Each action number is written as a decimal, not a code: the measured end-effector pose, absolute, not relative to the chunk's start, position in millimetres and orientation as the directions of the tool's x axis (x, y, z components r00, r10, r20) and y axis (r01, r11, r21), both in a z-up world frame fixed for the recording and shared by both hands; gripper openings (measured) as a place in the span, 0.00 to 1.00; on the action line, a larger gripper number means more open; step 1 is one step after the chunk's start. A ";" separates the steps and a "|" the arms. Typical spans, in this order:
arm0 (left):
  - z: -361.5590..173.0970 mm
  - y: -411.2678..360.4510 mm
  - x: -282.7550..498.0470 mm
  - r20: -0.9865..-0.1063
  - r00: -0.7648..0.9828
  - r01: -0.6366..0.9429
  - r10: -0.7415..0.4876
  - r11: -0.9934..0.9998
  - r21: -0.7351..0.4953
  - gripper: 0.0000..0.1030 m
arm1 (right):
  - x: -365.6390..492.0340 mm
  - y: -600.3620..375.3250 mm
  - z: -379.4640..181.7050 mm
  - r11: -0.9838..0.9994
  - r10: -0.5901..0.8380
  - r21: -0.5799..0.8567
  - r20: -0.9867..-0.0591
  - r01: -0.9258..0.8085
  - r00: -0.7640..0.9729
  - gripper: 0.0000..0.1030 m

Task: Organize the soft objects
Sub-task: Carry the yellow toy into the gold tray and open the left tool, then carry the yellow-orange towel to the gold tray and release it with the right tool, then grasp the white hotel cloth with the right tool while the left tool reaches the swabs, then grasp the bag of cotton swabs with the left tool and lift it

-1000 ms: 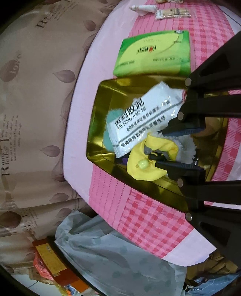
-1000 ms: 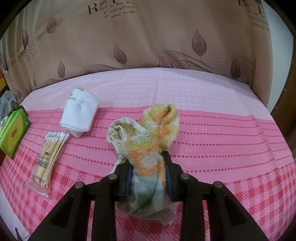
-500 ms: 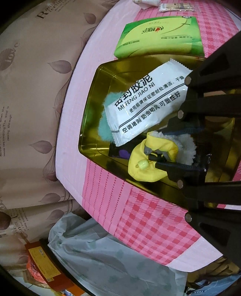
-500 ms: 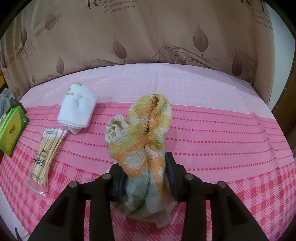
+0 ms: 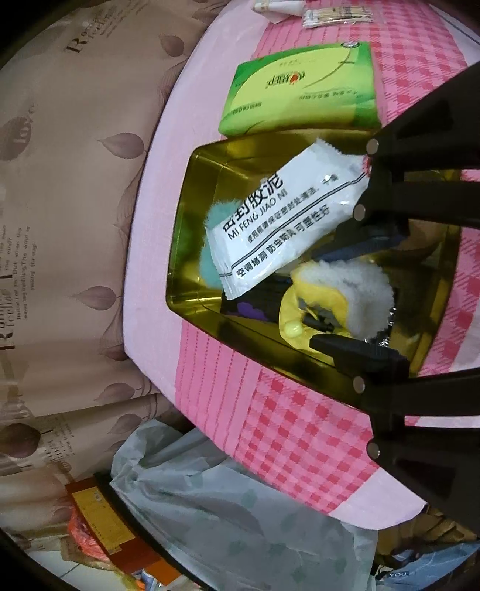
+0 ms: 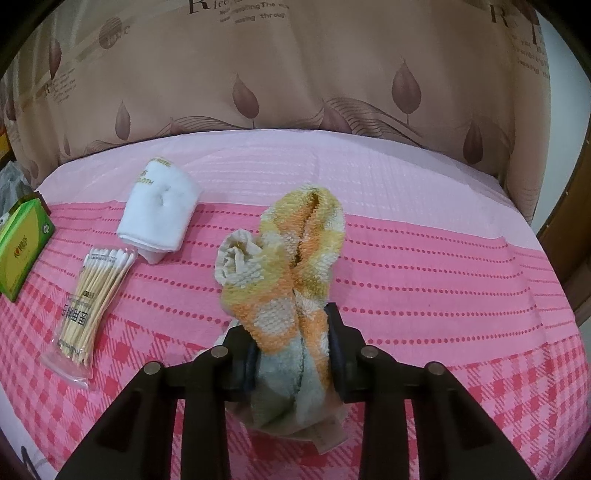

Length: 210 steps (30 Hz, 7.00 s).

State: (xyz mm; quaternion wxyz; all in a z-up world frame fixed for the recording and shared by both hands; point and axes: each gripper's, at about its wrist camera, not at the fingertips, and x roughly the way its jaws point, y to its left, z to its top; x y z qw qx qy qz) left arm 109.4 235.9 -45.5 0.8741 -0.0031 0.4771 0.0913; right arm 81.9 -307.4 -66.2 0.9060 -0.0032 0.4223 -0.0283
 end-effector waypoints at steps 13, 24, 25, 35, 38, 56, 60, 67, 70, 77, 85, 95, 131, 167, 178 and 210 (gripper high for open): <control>-21.8 236.4 69.9 -0.787 0.585 -0.190 0.198 0.976 0.105 0.45 | 78.1 -308.3 -60.9 0.997 -0.055 -0.004 -0.761 0.080 0.647 0.25; -20.3 261.8 40.3 -0.760 0.600 -0.284 0.251 0.955 0.091 0.45 | 89.3 -259.1 -15.3 1.000 0.009 0.012 -0.726 0.000 0.688 0.25; -18.7 263.4 38.7 -0.751 0.608 -0.293 0.258 0.952 0.090 0.45 | 91.3 -248.1 -8.9 0.999 0.037 0.026 -0.721 -0.027 0.692 0.25; -19.6 285.0 33.6 -0.740 0.607 -0.381 0.292 0.923 0.051 0.45 | 110.7 -128.3 20.9 0.964 0.221 0.052 -0.700 -0.260 0.679 0.25; -17.6 289.2 31.3 -0.734 0.611 -0.401 0.297 0.915 0.037 0.45 | 117.9 -88.6 28.2 0.941 0.273 0.049 -0.694 -0.335 0.666 0.25; -21.1 312.0 27.6 -0.756 0.574 -0.477 0.314 0.879 0.003 0.45 | 170.6 100.7 17.6 0.824 0.428 0.072 -0.728 -0.562 0.535 0.25; -23.7 312.7 29.1 -0.760 0.570 -0.476 0.313 0.880 0.005 0.45 | 183.0 125.2 9.6 0.818 0.431 0.080 -0.741 -0.569 0.515 0.25; -24.3 311.8 30.2 -0.761 0.570 -0.474 0.311 0.881 0.004 0.45 | 201.8 140.4 0.7 0.833 0.413 0.085 -0.753 -0.547 0.512 0.26; -24.3 311.8 30.3 -0.760 0.570 -0.474 0.311 0.881 0.005 0.45 | 207.5 141.9 -4.6 0.842 0.398 0.083 -0.763 -0.534 0.509 0.31; -25.6 311.6 31.7 -0.764 0.568 -0.471 0.306 0.882 0.003 0.45 | 207.2 138.3 -4.8 0.838 0.421 0.105 -0.750 -0.536 0.510 0.53; -27.3 310.5 32.7 -0.766 0.566 -0.469 0.305 0.883 0.005 0.45 | 190.4 138.3 7.3 0.815 0.445 0.090 -0.729 -0.572 0.520 0.68; -27.0 310.6 32.6 -0.765 0.566 -0.470 0.307 0.883 0.007 0.45 | 155.9 111.8 27.8 0.798 0.475 0.093 -0.705 -0.596 0.526 0.76; -3.2 212.4 33.8 -0.720 0.672 -0.173 0.176 0.982 0.079 0.45 | 204.4 -213.9 -72.5 0.996 0.066 0.017 -0.804 -0.087 0.592 0.60; -55.2 -137.3 71.8 -0.858 0.355 0.632 -0.372 0.772 -0.073 0.58 | 79.5 -327.5 -75.7 0.993 0.027 0.094 -0.765 0.070 0.644 0.28; -93.9 -162.6 93.5 -0.885 0.359 0.614 -0.296 0.789 -0.015 0.64 | 84.1 -317.9 -81.0 0.996 0.047 0.083 -0.778 0.029 0.626 0.31; -64.2 -127.9 88.5 -0.849 0.445 0.493 -0.285 0.869 -0.033 0.24 | 83.7 -308.1 -80.1 1.000 -0.003 0.013 -0.790 0.023 0.613 0.34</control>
